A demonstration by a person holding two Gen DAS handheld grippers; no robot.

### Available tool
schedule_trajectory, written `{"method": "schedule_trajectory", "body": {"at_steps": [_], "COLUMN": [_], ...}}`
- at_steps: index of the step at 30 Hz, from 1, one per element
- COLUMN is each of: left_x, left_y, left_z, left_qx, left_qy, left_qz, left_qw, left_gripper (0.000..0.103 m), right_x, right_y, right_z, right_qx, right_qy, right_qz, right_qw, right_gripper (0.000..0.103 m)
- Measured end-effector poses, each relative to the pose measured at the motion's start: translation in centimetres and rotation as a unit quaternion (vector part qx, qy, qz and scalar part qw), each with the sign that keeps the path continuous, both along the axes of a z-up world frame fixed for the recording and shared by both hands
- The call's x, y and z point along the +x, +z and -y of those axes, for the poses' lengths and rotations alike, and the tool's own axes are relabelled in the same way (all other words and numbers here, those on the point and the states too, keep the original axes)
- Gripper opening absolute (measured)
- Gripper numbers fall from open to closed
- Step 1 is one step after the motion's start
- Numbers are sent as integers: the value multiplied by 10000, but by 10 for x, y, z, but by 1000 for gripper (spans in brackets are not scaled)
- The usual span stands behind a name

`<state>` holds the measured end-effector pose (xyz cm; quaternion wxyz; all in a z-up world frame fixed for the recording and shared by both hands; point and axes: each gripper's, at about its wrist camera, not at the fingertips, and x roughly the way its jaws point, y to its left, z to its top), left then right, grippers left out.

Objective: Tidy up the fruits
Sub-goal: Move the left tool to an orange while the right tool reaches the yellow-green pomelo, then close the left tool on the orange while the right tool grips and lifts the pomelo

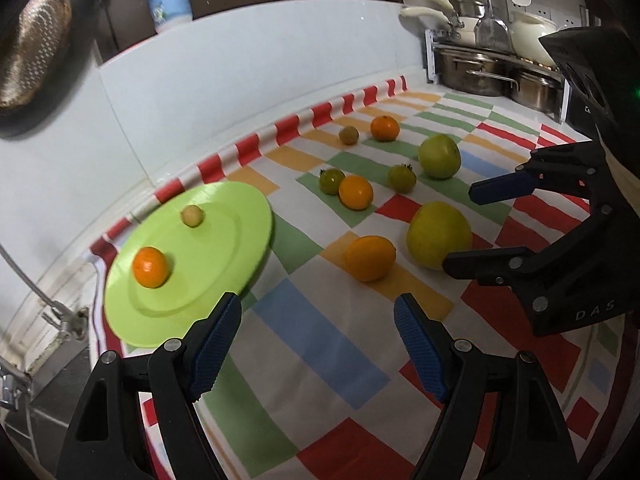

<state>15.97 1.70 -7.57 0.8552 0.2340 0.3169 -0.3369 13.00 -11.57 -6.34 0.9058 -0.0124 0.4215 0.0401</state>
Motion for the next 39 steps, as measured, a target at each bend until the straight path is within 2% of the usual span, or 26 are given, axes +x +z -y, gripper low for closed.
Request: {"method": "schedule_trajectory", "body": {"at_steps": [12, 17, 26, 28, 33, 39], "left_x": [21, 25, 35, 38, 41, 40], "left_y": [-10, -10, -12, -15, -20, -15], "left_z": [20, 27, 44, 47, 50, 46], "left_qx": [-143, -212, -372, -382, -470, -565], "left_qy": [-329, -331, -49, 66, 163, 427], "left_qz": [-472, -603, -921, -999, -1247, -1269], "left_qw": [9982, 9974, 9950, 9942, 9910, 9894], "left_gripper": [71, 69, 56, 49, 38, 38], "right_x": [17, 18, 12, 13, 13, 10], "right_y": [-16, -15, -6, -6, -7, -6], "right_z": [5, 11, 29, 35, 39, 40], "right_qx": [399, 537, 383, 392, 417, 455], "right_qy": [83, 20, -360, -428, -509, -510], "right_qz": [-267, -288, -156, -162, -183, -166], "right_qw": [9988, 9981, 9985, 9982, 9977, 9975], "right_gripper": [51, 50, 50, 50, 50, 50]}}
